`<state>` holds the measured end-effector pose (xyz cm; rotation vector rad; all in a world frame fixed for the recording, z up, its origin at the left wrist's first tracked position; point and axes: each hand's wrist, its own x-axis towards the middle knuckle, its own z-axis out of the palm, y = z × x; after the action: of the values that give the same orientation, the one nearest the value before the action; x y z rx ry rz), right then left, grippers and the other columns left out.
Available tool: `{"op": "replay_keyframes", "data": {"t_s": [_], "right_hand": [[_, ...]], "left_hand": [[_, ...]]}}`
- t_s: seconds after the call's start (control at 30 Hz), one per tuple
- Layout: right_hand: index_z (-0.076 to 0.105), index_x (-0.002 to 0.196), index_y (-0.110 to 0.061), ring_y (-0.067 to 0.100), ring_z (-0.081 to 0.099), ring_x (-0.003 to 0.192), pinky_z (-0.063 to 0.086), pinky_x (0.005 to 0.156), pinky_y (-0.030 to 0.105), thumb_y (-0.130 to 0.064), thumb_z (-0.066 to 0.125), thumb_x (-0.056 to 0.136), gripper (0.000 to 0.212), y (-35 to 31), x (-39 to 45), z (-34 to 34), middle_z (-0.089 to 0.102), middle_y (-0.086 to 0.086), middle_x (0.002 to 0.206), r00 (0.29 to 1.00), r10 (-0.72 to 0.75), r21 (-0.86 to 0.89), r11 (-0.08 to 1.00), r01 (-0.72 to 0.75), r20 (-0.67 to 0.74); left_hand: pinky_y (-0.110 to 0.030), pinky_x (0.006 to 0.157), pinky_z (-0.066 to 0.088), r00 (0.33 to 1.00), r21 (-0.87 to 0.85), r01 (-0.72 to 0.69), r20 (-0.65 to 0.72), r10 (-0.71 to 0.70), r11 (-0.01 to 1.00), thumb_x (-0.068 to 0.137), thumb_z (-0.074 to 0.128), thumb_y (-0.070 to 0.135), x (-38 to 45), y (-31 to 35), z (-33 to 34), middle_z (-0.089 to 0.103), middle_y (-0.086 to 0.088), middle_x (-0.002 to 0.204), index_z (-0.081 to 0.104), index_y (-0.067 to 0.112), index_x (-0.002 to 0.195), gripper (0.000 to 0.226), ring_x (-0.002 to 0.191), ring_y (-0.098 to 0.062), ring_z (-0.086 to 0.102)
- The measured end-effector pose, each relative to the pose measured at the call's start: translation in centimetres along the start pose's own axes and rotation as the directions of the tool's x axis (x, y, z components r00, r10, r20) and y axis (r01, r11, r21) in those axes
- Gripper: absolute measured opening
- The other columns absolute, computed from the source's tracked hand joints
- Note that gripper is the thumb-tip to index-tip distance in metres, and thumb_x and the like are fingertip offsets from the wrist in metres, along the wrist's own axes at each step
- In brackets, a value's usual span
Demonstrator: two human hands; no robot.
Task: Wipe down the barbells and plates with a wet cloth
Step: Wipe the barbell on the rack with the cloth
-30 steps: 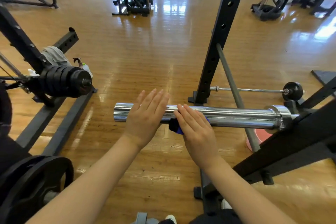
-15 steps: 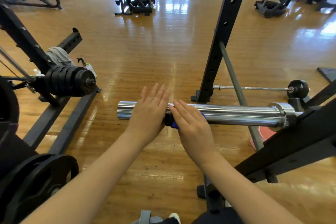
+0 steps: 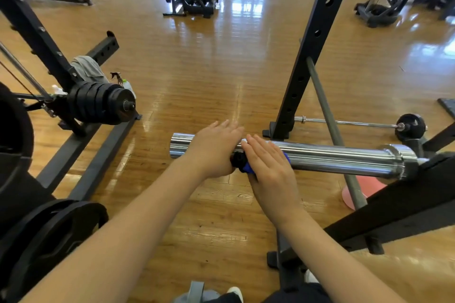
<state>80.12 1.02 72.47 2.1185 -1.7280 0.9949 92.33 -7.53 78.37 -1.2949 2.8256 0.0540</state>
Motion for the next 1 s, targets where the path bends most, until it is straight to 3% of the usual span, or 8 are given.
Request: {"op": "replay_keyframes", "data": {"t_s": [0.17, 0.27, 0.43, 0.57, 0.7, 0.8, 0.9, 1.0], "right_hand": [[0.057, 0.126, -0.003, 0.024, 0.047, 0.127, 0.029, 0.112, 0.035, 0.004, 0.062, 0.081, 0.046, 1.7, -1.0, -0.3, 0.055, 0.013, 0.132, 0.998, -0.054, -0.013, 0.998, 0.053, -0.012], [0.053, 0.128, -0.005, 0.021, 0.042, 0.130, 0.026, 0.114, 0.034, -0.003, 0.051, 0.084, 0.044, 3.2, -2.0, -1.3, 0.053, 0.012, 0.133, 0.999, -0.026, -0.027, 0.999, 0.025, -0.046], [0.058, 0.124, -0.001, 0.024, 0.048, 0.124, 0.042, 0.103, 0.046, 0.009, 0.072, 0.067, 0.059, 3.2, -1.9, -1.9, 0.058, 0.014, 0.128, 0.999, 0.015, 0.002, 1.000, -0.015, -0.037], [0.058, 0.125, -0.001, 0.026, 0.050, 0.124, 0.038, 0.106, 0.043, -0.004, 0.055, 0.083, 0.042, 1.1, -0.7, -0.7, 0.057, 0.015, 0.130, 0.998, -0.046, 0.012, 0.999, 0.046, -0.032], [0.057, 0.125, 0.001, 0.028, 0.050, 0.125, 0.035, 0.108, 0.043, 0.002, 0.067, 0.076, 0.050, -0.4, 0.2, 0.2, 0.056, 0.017, 0.131, 0.999, -0.033, -0.009, 0.999, 0.033, 0.022], [0.059, 0.124, 0.001, 0.028, 0.052, 0.123, 0.037, 0.107, 0.041, 0.008, 0.073, 0.073, 0.053, 0.6, -0.1, -0.2, 0.057, 0.016, 0.129, 0.998, -0.065, -0.051, 0.997, 0.065, 0.019], [0.059, 0.123, 0.000, 0.028, 0.051, 0.123, 0.036, 0.107, 0.041, 0.009, 0.075, 0.069, 0.057, 1.9, -1.0, -1.2, 0.058, 0.016, 0.128, 0.999, -0.031, -0.073, 0.997, 0.032, 0.010], [0.058, 0.124, 0.000, 0.027, 0.048, 0.125, 0.038, 0.105, 0.045, 0.011, 0.076, 0.065, 0.063, 2.4, -1.4, -2.2, 0.057, 0.015, 0.129, 0.999, 0.033, -0.055, 0.998, -0.032, 0.021]], "left_hand": [[-0.042, 0.116, -0.002, 0.981, 0.125, 0.098, -0.178, -0.074, 0.987, 0.083, 0.068, 0.027, -1.2, 1.2, 1.8, 0.013, -0.011, 0.158, 0.016, 0.011, 0.150, 0.087, 0.146, -0.026, 0.006], [-0.049, 0.110, 0.019, 0.935, 0.115, 0.147, -0.341, -0.100, 0.982, 0.059, 0.085, 0.012, -1.8, 1.8, 3.6, 0.048, -0.017, 0.139, 0.048, 0.003, 0.135, 0.085, 0.133, -0.034, 0.040], [-0.047, 0.107, 0.026, 0.914, 0.133, 0.095, -0.404, -0.033, 0.987, 0.060, 0.083, 0.006, -1.1, 1.5, 4.0, 0.059, -0.018, 0.127, 0.060, 0.001, 0.121, 0.065, 0.125, -0.036, 0.050], [-0.037, 0.116, 0.011, 0.978, 0.098, 0.061, -0.203, -0.040, 0.993, 0.077, 0.073, 0.015, -0.8, 1.3, 2.3, 0.037, -0.011, 0.149, 0.040, 0.007, 0.140, 0.071, 0.141, -0.027, 0.027], [-0.031, 0.118, 0.003, 0.999, 0.069, 0.001, -0.051, 0.003, 0.998, 0.092, 0.053, 0.038, 0.3, 0.3, 0.8, 0.014, -0.001, 0.158, 0.015, 0.015, 0.151, 0.074, 0.146, -0.016, 0.007], [-0.039, 0.117, 0.002, 0.981, 0.125, 0.011, -0.194, 0.013, 0.992, 0.083, 0.067, 0.038, -0.4, 0.3, 2.0, 0.023, -0.009, 0.156, 0.022, 0.009, 0.149, 0.085, 0.145, -0.023, 0.015], [-0.049, 0.112, 0.016, 0.927, 0.155, 0.081, -0.374, -0.017, 0.985, 0.052, 0.090, 0.031, -1.5, 0.6, 3.6, 0.043, -0.017, 0.144, 0.036, 0.004, 0.141, 0.107, 0.136, -0.033, 0.036], [-0.052, 0.113, 0.013, 0.903, 0.157, 0.108, -0.428, -0.031, 0.982, 0.045, 0.093, 0.028, -1.8, 0.6, 4.3, 0.032, -0.020, 0.149, 0.028, 0.012, 0.144, 0.119, 0.139, -0.034, 0.027]]}}
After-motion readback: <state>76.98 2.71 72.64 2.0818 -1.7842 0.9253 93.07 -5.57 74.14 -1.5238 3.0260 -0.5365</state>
